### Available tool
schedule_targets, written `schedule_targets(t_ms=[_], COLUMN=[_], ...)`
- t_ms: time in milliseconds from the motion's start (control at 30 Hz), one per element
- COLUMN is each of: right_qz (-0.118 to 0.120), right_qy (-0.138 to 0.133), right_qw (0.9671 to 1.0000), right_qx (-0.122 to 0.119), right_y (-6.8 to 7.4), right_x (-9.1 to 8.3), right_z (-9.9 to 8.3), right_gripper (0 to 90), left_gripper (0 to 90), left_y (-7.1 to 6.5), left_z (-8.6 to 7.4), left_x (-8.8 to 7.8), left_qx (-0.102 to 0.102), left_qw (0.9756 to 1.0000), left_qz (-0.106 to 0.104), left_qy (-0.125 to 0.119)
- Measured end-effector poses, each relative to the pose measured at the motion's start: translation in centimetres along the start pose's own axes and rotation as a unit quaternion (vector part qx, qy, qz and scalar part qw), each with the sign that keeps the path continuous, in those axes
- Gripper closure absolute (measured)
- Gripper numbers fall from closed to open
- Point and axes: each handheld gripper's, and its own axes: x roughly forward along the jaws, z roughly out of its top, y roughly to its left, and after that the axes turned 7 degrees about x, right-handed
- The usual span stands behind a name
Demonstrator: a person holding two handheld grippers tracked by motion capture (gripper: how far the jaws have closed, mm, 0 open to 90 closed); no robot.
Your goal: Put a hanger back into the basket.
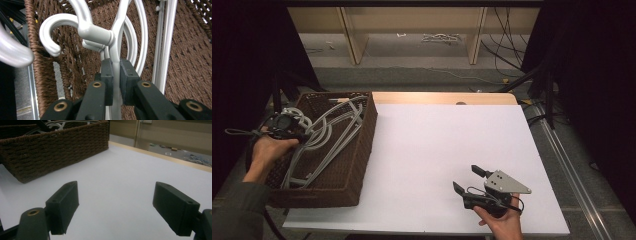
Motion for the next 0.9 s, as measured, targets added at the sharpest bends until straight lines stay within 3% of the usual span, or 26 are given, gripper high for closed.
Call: schedule_targets(t_ms=[100,267,367,433,567,633,667,733,900], right_qz=[-0.003,-0.003,-0.003,0.001,-0.003,-0.003,-0.003,0.005,-0.001], right_qy=[-0.004,-0.005,-0.005,0.002,-0.004,-0.008,0.003,-0.003,0.001], right_qw=[0.9999,0.9999,0.9999,1.0,0.9999,0.9999,1.0,1.0,1.0], right_qx=[-0.009,-0.009,-0.009,-0.001,-0.009,-0.008,-0.007,0.004,0.001], right_y=[-0.1,-0.1,-0.1,0.0,-0.1,0.0,0.0,0.1,-0.1], right_x=[0.0,0.1,0.1,0.0,0.1,0.1,-0.1,0.2,0.0], right_z=[0.0,0.0,0.0,0.0,0.0,0.0,0.0,-0.1,0.0], right_gripper=[21.9,21.9,21.9,21.9,21.9,21.9,21.9,21.9,21.9], left_gripper=[82.3,81.4,72.7,71.4,61.3,54.5,52.7,48.4,40.8], left_y=[-0.2,-0.3,-0.1,0.1,0.5,0.6,0.6,0.5,-0.7], left_z=[0.1,0.0,-0.3,-0.5,-0.8,-0.9,-0.9,-1.0,-0.9], left_x=[0.7,1.8,2.1,1.9,0.8,0.2,0.0,-0.8,-2.7], left_qx=[-0.004,0.009,0.0,-0.008,-0.034,-0.049,-0.053,-0.056,-0.065], left_qw=[0.9999,0.9987,0.9985,0.9989,0.9982,0.9976,0.9975,0.997,0.9937], left_qz=[0.012,0.037,0.039,0.037,0.05,0.046,0.042,0.037,0.025], left_qy=[0.01,0.033,0.039,0.028,0.004,-0.016,-0.023,-0.039,-0.088])
